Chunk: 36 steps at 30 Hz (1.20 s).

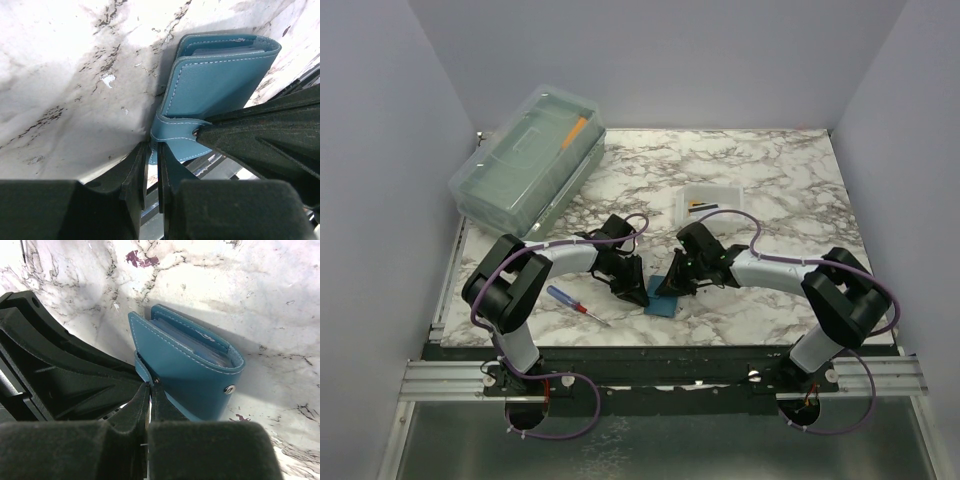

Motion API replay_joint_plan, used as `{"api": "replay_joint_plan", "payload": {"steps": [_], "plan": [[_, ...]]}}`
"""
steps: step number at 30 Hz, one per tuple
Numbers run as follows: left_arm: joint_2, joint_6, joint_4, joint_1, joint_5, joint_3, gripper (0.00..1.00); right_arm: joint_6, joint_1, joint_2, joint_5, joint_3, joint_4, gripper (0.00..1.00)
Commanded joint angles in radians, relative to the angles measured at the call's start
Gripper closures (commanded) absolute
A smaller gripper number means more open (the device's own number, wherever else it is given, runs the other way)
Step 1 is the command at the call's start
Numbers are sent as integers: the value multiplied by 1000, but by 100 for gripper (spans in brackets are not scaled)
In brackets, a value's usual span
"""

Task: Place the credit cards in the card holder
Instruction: Close the card holder at the center of the board.

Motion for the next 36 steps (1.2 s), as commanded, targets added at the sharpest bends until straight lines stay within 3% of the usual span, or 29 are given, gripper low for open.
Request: {"api": "replay_joint_plan", "payload": {"steps": [1,18,26,31,36], "plan": [[31,19,-21,-3,-94,1,81,-20,7,29,43,11,-38,100],[11,30,-26,-3,-102,2,79,11,2,57,66,-84,58,100],[-30,58,-27,-1,-69,7,74,-26,-41,44,-2,-104,124,99],[-95,70,-38,10,-12,41,64,-86,-42,20,-22,-52,71,78],[-141,61,-50,33,26,87,62,-105,-42,-12,-38,-32,51,74]]}}
